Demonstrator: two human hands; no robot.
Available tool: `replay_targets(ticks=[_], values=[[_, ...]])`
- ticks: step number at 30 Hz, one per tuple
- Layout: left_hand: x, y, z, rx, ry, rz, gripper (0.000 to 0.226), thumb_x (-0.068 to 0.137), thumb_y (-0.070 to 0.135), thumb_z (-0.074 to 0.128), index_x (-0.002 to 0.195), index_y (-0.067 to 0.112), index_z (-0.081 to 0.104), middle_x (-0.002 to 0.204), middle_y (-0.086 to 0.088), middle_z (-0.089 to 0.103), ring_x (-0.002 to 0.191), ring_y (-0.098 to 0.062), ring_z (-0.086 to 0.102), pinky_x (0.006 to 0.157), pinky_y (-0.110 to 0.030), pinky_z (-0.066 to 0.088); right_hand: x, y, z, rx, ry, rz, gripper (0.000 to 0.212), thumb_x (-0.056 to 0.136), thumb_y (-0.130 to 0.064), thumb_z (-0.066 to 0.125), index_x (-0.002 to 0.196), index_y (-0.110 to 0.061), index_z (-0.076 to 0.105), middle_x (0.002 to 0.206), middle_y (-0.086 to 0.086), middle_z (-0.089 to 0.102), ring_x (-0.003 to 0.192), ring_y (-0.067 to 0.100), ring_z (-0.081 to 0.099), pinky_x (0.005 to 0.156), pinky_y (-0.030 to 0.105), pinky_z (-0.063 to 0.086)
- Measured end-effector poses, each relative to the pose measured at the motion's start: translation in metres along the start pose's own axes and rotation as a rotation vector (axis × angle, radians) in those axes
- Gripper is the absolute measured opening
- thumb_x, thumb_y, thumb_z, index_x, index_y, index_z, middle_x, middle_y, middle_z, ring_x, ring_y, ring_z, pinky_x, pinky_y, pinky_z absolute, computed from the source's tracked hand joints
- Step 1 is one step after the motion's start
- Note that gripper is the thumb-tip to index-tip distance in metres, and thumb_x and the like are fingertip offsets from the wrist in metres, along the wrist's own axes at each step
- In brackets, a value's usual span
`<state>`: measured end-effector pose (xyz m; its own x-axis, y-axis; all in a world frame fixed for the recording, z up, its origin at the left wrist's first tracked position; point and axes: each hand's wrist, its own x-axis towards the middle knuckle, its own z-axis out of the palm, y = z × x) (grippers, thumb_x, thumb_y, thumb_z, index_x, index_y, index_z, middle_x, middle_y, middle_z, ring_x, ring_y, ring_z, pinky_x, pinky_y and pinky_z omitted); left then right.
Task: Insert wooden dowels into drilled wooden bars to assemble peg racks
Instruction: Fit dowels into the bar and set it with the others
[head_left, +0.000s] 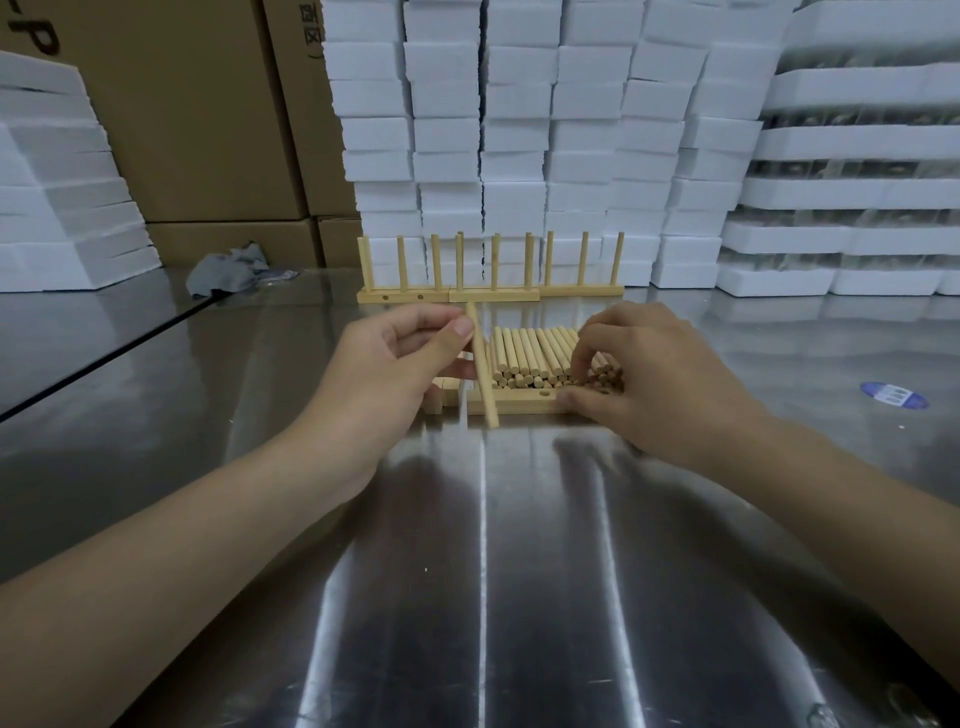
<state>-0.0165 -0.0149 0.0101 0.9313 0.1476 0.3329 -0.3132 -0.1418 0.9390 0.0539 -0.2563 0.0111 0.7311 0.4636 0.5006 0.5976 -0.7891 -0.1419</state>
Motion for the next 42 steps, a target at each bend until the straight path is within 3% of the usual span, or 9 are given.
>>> replay_targets(ticks=[4, 7, 12, 19, 26, 32, 36, 39, 42], values=[[0.0, 0.001, 0.0, -0.05, -0.009, -0.014, 0.016, 0.104, 0.023, 0.067, 0.116, 0.016, 0.076, 0.105, 0.001, 0.083, 0.094, -0.015, 0.08, 0.06, -0.016, 0.054, -0.003, -0.016, -0.003, 0.454, 0.042, 0.029, 0.016, 0.102, -0.044, 0.063, 0.094, -0.034, 0.073, 0.09, -0.017, 0.072, 0.093, 0.0, 0.066, 0.078, 0.013, 0.047], [0.0, 0.0, 0.001, -0.072, -0.005, -0.018, 0.016, 0.104, 0.022, 0.067, 0.116, 0.015, 0.075, 0.105, 0.0, 0.083, 0.095, -0.016, 0.08, 0.061, -0.015, 0.055, -0.008, -0.031, -0.003, 0.677, -0.096, 0.006, 0.021, 0.102, -0.048, 0.064, 0.097, -0.032, 0.078, 0.091, -0.013, 0.078, 0.09, 0.007, 0.074, 0.087, 0.033, 0.059], [0.0, -0.001, 0.0, -0.111, 0.011, -0.018, 0.017, 0.105, 0.021, 0.066, 0.117, 0.013, 0.075, 0.107, -0.002, 0.083, 0.094, -0.017, 0.081, 0.062, -0.016, 0.056, -0.008, -0.037, 0.004, 0.708, -0.154, -0.027, 0.01, 0.089, -0.032, 0.084, 0.095, -0.026, 0.079, 0.084, -0.004, 0.078, 0.082, 0.014, 0.075, 0.085, 0.039, 0.061], [0.001, -0.001, -0.002, -0.123, 0.001, -0.015, 0.017, 0.105, 0.02, 0.066, 0.119, 0.017, 0.075, 0.109, 0.0, 0.082, 0.098, -0.018, 0.08, 0.063, -0.017, 0.057, -0.009, -0.032, 0.007, 0.625, -0.166, -0.087, 0.013, 0.087, -0.04, 0.085, 0.082, -0.031, 0.077, 0.076, -0.012, 0.075, 0.072, 0.006, 0.072, 0.068, 0.018, 0.056], [0.0, 0.0, -0.002, -0.063, -0.058, 0.023, 0.021, 0.101, 0.021, 0.07, 0.121, 0.023, 0.074, 0.111, 0.004, 0.082, 0.101, -0.016, 0.079, 0.071, -0.029, 0.053, -0.011, -0.033, 0.009, 0.642, -0.219, -0.086, 0.02, 0.095, -0.044, 0.076, 0.081, -0.029, 0.076, 0.077, -0.011, 0.077, 0.076, 0.009, 0.075, 0.076, 0.034, 0.063], [-0.003, 0.001, 0.001, 0.026, -0.117, 0.045, 0.026, 0.096, 0.017, 0.075, 0.121, 0.024, 0.076, 0.108, 0.003, 0.082, 0.099, -0.015, 0.079, 0.067, -0.02, 0.055, -0.012, -0.033, 0.01, 0.627, -0.23, -0.097, 0.018, 0.096, -0.041, 0.075, 0.083, -0.028, 0.075, 0.078, -0.012, 0.076, 0.075, 0.004, 0.073, 0.068, 0.013, 0.052], [-0.003, -0.001, 0.003, 0.061, -0.119, 0.088, 0.029, 0.091, 0.013, 0.081, 0.12, 0.014, 0.078, 0.103, 0.0, 0.083, 0.098, -0.012, 0.079, 0.076, -0.017, 0.057, -0.01, -0.037, 0.01, 0.761, -0.156, -0.085, 0.013, 0.095, -0.041, 0.076, 0.09, -0.029, 0.077, 0.086, -0.009, 0.077, 0.08, 0.005, 0.071, 0.069, 0.013, 0.049], [-0.002, -0.004, 0.001, 0.311, -0.11, 0.221, 0.024, 0.095, 0.027, 0.079, 0.119, 0.023, 0.08, 0.104, 0.011, 0.081, 0.102, -0.007, 0.073, 0.084, -0.022, 0.056, -0.007, -0.035, 0.009, 0.815, -0.095, -0.054, 0.011, 0.097, -0.029, 0.076, 0.089, -0.021, 0.078, 0.081, -0.003, 0.077, 0.08, 0.014, 0.072, 0.079, 0.034, 0.058], [0.001, -0.008, -0.009, 0.887, -0.117, 0.352, 0.029, 0.099, 0.052, 0.065, 0.124, 0.041, 0.075, 0.113, 0.025, 0.068, 0.113, -0.003, 0.054, 0.097, -0.037, 0.043, -0.005, -0.032, 0.008, 0.904, -0.002, 0.057, 0.005, 0.097, -0.023, 0.076, 0.094, -0.02, 0.074, 0.076, 0.003, 0.076, 0.074, 0.023, 0.07, 0.071, 0.043, 0.057]])
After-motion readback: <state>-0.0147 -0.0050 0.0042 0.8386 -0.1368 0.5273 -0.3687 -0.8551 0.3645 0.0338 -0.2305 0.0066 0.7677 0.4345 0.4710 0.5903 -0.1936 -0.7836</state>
